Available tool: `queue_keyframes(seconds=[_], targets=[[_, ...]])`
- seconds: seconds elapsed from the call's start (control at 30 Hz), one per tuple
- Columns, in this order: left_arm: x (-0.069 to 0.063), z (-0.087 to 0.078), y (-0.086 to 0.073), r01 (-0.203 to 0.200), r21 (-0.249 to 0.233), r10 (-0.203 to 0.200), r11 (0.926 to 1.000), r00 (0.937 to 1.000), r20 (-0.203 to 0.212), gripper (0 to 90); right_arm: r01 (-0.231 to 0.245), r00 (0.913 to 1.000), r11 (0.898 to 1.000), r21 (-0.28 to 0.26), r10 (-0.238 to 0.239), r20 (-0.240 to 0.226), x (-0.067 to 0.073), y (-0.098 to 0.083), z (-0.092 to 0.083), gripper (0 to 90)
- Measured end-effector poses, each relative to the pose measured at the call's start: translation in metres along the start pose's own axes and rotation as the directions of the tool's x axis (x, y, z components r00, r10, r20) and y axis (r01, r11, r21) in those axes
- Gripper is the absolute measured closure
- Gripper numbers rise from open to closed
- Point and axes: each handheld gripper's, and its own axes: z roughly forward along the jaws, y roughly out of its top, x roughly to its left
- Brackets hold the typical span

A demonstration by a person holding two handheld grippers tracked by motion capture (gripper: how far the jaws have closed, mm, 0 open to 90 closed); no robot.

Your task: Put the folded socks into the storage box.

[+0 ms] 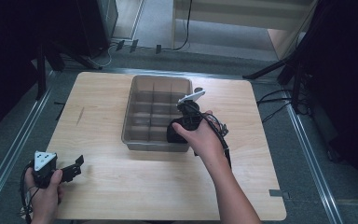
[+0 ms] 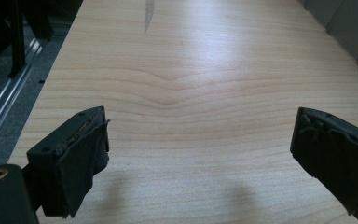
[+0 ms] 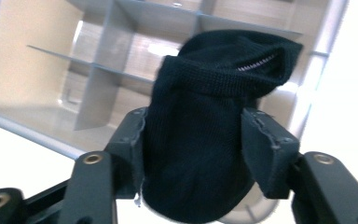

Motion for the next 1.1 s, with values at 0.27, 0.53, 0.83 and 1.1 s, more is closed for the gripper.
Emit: queue_keyframes(seconds=[0.27, 0.53, 0.83, 1.1], targets=[[0.0, 0.0, 0.0, 0.001, 0.002, -0.001, 1.0, 1.0, 0.003, 4.8, 0.005, 1.0, 0.999, -0.035, -0.006, -0.005, 0.0, 0.001, -0.005, 46.1], [0.0, 0.0, 0.0, 0.001, 0.002, -0.001, 1.0, 1.0, 0.001, 4.8, 0.061, 0.9956, 0.997, 0.052, -0.064, 0.068, 0.001, -0.003, 0.002, 75.6], [0.0, 0.0, 0.0, 0.002, 0.003, -0.002, 1.0, 1.0, 0.001, 4.8, 0.06, 0.9933, 0.992, 0.111, -0.071, 0.092, -0.006, -0.012, 0.034, 74.7], [0.0, 0.0, 0.0, 0.001, 0.003, -0.001, 1.0, 1.0, 0.001, 4.8, 0.017, 0.9996, 0.999, 0.045, -0.018, 0.019, -0.008, -0.004, 0.003, 64.6]])
